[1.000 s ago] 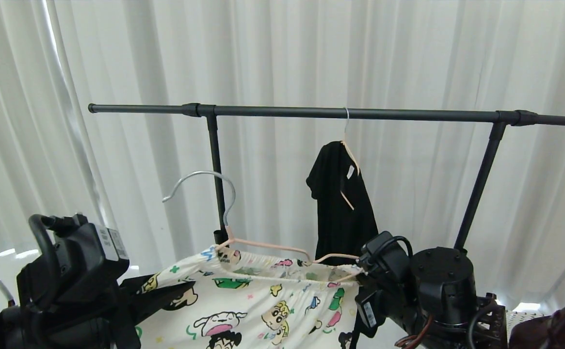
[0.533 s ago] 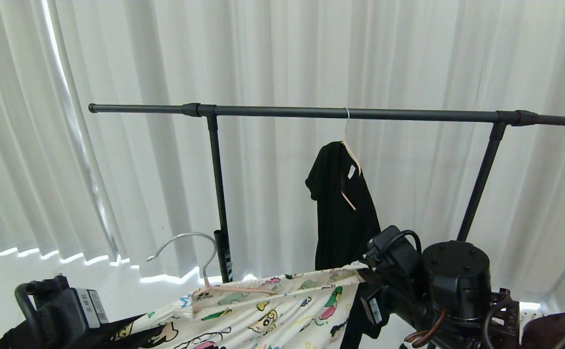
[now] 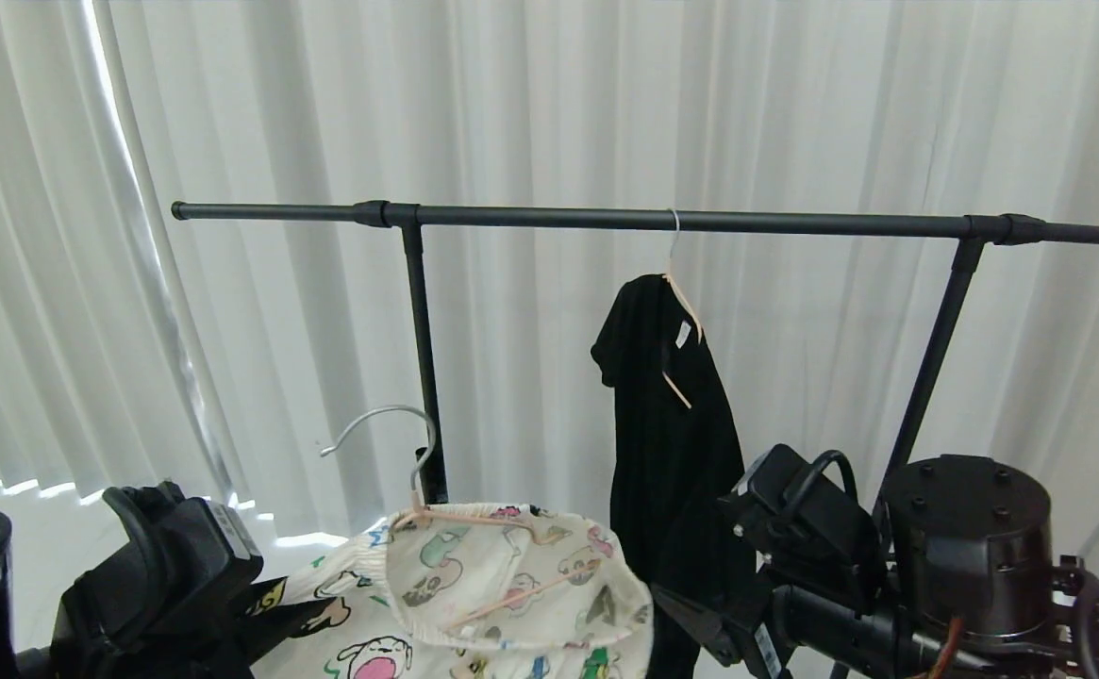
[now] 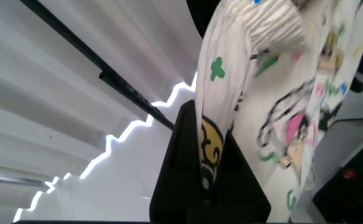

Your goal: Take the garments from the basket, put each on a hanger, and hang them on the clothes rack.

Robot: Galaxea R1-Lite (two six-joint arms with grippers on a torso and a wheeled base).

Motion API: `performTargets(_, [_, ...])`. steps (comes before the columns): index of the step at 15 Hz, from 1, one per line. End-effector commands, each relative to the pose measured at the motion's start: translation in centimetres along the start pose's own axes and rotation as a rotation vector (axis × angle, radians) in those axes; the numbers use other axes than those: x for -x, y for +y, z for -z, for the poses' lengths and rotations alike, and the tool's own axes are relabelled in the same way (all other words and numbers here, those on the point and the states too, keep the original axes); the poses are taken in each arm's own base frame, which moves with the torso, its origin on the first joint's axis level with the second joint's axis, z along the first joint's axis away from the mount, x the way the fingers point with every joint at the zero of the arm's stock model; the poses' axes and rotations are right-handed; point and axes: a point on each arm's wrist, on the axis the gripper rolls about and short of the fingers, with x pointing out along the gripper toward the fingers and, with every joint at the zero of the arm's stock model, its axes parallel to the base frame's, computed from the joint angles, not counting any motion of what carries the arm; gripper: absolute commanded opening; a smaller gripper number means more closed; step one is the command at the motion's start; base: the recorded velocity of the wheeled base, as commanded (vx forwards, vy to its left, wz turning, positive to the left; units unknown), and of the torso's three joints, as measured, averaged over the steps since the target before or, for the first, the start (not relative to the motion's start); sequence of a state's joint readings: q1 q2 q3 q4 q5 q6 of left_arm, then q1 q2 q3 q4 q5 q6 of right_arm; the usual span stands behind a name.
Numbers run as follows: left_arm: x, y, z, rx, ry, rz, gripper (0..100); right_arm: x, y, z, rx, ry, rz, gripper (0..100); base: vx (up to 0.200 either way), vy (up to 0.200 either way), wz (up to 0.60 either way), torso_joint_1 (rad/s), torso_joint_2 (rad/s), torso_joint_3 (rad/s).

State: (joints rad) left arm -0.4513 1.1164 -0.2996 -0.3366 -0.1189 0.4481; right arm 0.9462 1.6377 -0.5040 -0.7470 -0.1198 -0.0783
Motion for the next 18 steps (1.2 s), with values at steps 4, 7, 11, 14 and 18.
performTargets(4, [0.0,-0.7,-1.3,-0.001,-0.06,0.058,0,1.1,1.0,-2.0,0.091,-0.09,-0.059,100,0.0,0.0,0.0,0.0,0.0,0.0])
performTargets(7, [0.4,-2.2,-2.3,-0.059,-0.123,0.158,0,1.2,0.9,-2.6,0.186,-0.078,-0.064,100,0.0,0.0,0.0,0.0,0.0,0.0])
performTargets(11, [-0.8,-2.7,-2.6,-0.075,-0.108,0.199,0,4.1,0.8,-5.3,0.273,-0.01,-0.259,100,0.0,0.0,0.0,0.0,0.0,0.0])
performTargets(14, [-0.8,-3.8,-3.2,-0.11,-0.157,0.262,0,5.2,0.9,-5.5,0.307,0.077,-0.361,100,0.0,0.0,0.0,0.0,0.0,0.0])
performTargets(18, [-0.2,-5.2,-3.5,-0.158,-0.199,0.351,0,4.2,1.7,-5.0,0.311,0.116,-0.435,100,0.0,0.0,0.0,0.0,0.0,0.0])
